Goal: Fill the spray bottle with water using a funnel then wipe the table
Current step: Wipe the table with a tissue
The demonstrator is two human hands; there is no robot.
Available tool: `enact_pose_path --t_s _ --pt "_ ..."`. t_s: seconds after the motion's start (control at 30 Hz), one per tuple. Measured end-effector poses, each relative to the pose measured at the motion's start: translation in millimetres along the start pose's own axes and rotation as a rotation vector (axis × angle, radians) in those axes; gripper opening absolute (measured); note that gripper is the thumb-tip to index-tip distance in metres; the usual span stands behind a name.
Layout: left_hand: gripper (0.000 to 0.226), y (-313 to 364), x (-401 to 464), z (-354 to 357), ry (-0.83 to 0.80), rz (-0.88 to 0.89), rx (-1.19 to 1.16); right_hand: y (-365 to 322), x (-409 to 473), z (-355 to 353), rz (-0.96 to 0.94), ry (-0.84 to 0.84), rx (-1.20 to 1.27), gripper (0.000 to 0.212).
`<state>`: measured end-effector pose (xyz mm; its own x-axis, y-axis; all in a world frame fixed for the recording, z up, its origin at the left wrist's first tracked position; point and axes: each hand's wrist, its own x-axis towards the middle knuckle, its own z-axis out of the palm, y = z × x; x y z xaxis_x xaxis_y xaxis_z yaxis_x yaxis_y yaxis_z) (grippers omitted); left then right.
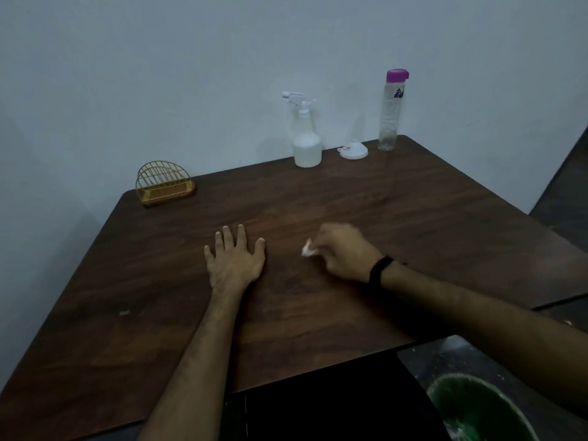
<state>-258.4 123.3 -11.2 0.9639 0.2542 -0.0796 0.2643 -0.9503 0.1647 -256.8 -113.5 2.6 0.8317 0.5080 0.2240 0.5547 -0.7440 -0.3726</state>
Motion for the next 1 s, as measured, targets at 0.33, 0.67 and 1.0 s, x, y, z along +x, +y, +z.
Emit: enact_pose_path --t_s 0.33,0.67,1.0 --pt "0.075 -5 3 2 -0.006 0.027 0.002 91 -20 -52 0.232 0.089 -0.081 0.02" --pt "0.075 -1 2 3 0.009 0.024 0.0 96 40 -49 0.397 0.143 -0.016 0.024" --pt "0.074 0 2 5 0.016 0.02 0.004 110 39 -49 0.361 0.141 -0.049 0.025"
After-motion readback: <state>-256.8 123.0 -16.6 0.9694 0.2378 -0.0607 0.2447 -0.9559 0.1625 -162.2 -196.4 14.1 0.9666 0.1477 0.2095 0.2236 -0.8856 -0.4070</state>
